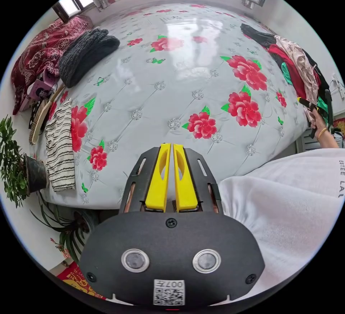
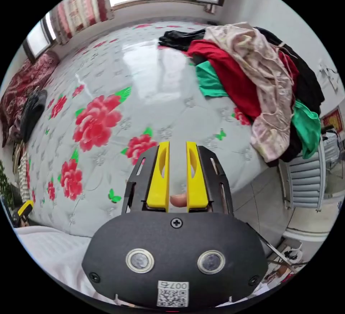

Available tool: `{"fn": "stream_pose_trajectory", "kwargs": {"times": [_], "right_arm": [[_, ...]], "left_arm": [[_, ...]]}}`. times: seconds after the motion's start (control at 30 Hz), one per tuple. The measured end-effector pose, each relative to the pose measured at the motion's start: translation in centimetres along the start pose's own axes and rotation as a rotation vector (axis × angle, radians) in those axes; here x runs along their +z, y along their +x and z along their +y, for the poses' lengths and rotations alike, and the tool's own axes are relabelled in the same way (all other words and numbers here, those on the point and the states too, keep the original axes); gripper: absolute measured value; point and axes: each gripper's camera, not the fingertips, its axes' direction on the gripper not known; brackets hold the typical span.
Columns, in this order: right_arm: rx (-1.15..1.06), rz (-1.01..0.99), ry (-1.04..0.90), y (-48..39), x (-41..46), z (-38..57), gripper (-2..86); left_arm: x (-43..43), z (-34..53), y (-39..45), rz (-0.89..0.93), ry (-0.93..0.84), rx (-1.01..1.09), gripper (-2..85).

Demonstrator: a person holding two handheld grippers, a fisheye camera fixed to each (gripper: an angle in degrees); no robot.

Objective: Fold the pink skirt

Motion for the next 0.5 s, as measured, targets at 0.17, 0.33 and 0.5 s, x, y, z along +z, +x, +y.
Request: {"fn": "stream_pose_trajectory", "kwargs": {"times": [0.17, 0.33, 0.5], "right_arm": [[0.071, 0.118, -0.024, 9.3, 2.1, -3.3, 8.4], [0.054, 0.095, -0.191, 11.6, 7.5, -4.6, 8.8], [0.019, 0.203, -0.215, 11.5, 10.0, -3.1, 3.8]], "left_arm": [[-0.8, -0.5, 4.1, 0.020, 0.006, -0.001, -0.8], [-1.3, 0.6, 6.1, -0.024, -0.004, -0.011, -0.8], [-1.0, 2.4, 6.1, -0.038, -0.003, -0.060, -0.7]]}}
